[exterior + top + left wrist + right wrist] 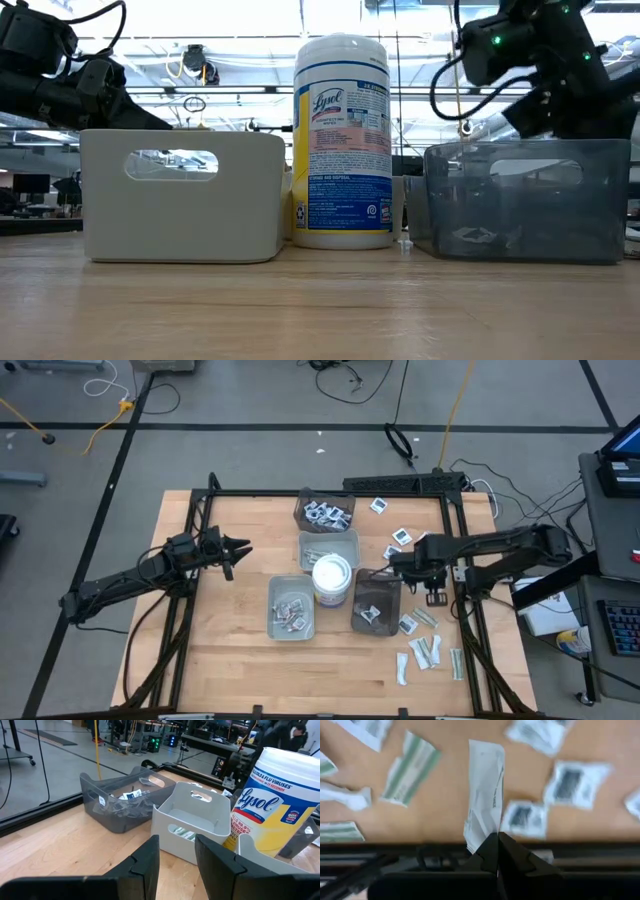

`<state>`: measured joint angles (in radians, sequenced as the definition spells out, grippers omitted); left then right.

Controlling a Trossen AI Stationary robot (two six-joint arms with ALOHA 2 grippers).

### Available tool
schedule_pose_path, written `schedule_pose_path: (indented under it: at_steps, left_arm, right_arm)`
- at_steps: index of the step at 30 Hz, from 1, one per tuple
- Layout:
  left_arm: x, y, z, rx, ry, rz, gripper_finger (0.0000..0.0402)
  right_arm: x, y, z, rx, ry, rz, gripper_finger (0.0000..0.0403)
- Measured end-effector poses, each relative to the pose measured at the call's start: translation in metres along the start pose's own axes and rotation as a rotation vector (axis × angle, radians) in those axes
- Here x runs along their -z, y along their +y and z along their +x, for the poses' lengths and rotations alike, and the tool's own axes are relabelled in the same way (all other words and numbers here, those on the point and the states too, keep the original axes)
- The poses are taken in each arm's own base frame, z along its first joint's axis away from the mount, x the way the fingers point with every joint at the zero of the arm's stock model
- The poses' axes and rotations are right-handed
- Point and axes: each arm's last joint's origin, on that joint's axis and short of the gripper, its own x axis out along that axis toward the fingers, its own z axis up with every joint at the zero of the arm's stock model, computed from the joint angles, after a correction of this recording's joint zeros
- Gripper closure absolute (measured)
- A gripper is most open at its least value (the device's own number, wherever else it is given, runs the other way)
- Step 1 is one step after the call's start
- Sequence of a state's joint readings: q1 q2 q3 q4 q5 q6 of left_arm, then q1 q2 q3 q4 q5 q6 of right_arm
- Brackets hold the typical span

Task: Pick & Place First Aid Supplies
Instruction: Put the bandage into the top gray bin

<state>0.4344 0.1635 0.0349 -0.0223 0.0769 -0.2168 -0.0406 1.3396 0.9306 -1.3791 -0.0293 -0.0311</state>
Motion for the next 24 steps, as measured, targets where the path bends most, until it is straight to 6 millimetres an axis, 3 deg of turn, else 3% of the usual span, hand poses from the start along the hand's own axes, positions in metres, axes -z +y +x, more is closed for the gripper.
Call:
schedule_pose_path:
  at_steps: [6, 11, 19, 24]
  left_arm:
    - [0.0, 0.0, 0.0, 0.0, 0.0, 0.0, 0.0273]
    - [0.0, 0.0, 0.0, 0.0, 0.0, 0.0, 0.0273]
    - [0.0, 0.0, 0.0, 0.0, 0.0, 0.0, 0.0273]
    - [0.0, 0.0, 0.0, 0.0, 0.0, 0.0, 0.0273]
  right_arm:
    - [0.02, -0.012, -0.02, 0.022, 0.007, 0.134, 0.0403]
    - [0.02, -0.025, -0.033, 0.069, 0.009, 0.158, 0.0403]
    - [-0.027, -0.047, -0.064, 0.082, -0.005, 0.124, 0.0403]
    - [-0.068, -0.06, -0.079, 0.081, -0.019, 0.104, 0.0403]
